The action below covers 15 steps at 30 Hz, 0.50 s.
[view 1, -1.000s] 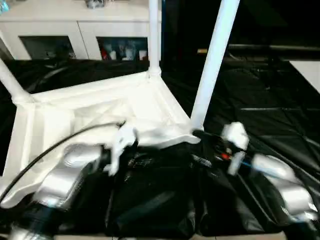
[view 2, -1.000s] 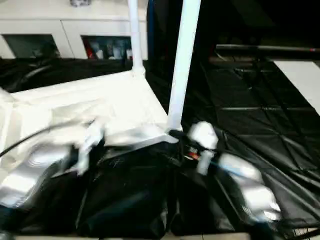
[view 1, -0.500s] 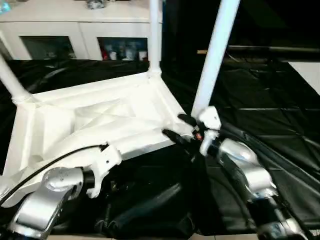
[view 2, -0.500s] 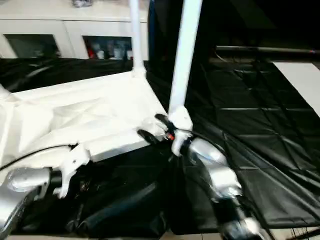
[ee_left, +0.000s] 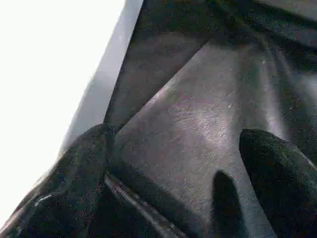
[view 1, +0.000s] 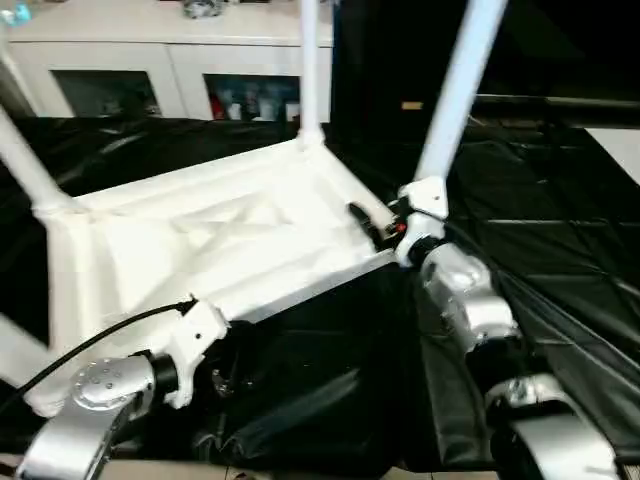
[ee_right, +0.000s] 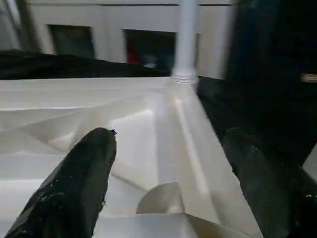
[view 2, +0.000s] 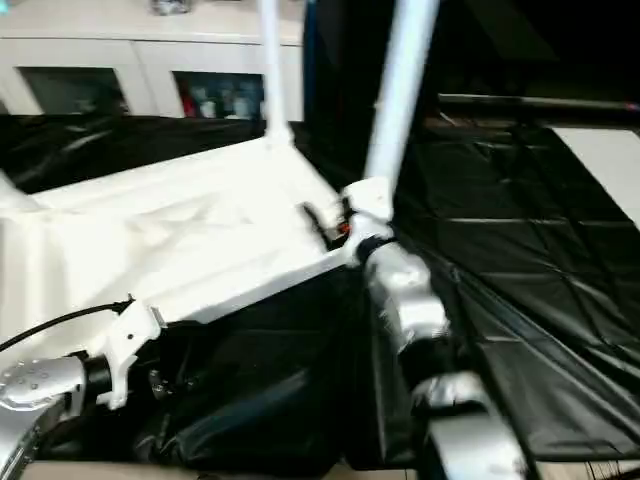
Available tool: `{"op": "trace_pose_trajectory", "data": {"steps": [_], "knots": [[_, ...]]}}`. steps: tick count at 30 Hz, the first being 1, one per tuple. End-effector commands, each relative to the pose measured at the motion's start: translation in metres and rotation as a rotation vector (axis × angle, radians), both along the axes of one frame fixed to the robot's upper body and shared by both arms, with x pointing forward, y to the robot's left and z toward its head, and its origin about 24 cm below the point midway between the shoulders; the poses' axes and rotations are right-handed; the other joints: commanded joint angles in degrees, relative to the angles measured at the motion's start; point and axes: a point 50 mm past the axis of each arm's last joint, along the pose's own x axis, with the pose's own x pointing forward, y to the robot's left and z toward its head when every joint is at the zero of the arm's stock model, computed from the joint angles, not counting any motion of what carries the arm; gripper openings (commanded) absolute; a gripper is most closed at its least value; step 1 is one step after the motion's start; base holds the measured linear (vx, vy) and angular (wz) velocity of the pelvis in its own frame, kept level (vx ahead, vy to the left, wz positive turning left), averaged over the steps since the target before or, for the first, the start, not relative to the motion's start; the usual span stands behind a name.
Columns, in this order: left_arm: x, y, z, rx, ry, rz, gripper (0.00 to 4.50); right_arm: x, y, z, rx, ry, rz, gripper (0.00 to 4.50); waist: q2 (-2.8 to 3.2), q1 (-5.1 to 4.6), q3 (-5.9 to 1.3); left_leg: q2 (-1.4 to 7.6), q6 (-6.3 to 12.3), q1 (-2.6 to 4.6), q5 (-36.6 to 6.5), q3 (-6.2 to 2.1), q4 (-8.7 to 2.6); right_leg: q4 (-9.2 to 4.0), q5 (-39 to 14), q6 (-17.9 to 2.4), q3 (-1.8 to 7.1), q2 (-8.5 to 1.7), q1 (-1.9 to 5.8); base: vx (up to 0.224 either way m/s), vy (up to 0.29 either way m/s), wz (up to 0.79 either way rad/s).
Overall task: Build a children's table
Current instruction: Rotate table base
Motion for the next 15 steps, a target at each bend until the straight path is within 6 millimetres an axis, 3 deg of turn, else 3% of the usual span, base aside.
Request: {"op": "trace_pose_trajectory", "data": {"steps": [1,2,3,8,15], "knots": [[0.001,0.005,-0.001,0.016,-0.009,0.028,4.40,0.004,-0.029,-0.001,-0.009,0.003,-0.125,3.81,0.76,-0.41,-3.12,1.95,-1.03,1.53,-14.9,-0.22,-4.33,-3.80,-8.2,-12.3,2.63,-2.16,1.71,0.000,0.000,0.00],[0.001,0.004,-0.001,0.016,-0.010,0.028,4.40,0.004,-0.032,0.000,-0.010,0.000,-0.136,3.81,0.67,-0.35,-3.20,1.90,-0.87,1.29,-14.1,-0.27,-4.30,-3.65,-7.7,-12.1,2.60,-2.22,2.01,0.000,0.000,0.00],[0.001,0.004,-0.002,0.015,-0.011,0.030,4.40,0.006,-0.036,0.001,-0.009,0.000,-0.151,3.81,0.87,-0.35,-3.19,1.89,-0.83,1.23,-13.9,-0.31,-4.30,-3.61,-7.5,-12.1,2.57,-2.21,2.03,0.000,0.000,0.00],[0.002,0.004,-0.004,0.018,-0.014,0.037,4.40,0.010,-0.050,0.002,-0.034,-0.014,-0.203,3.81,0.71,-0.43,-3.24,1.81,-0.78,1.23,-14.7,-0.28,-4.15,-3.74,-8.8,-12.2,2.47,-2.19,2.02,0.000,0.000,0.00],[0.001,0.005,-0.006,0.023,-0.014,0.040,4.40,0.012,-0.071,0.004,-0.074,-0.016,-0.244,3.81,0.47,-0.47,-3.37,1.74,0.49,0.84,-12.7,-0.29,-3.85,-3.48,-7.1,-12.9,2.33,-2.20,2.35,0.000,0.000,0.00]]}}
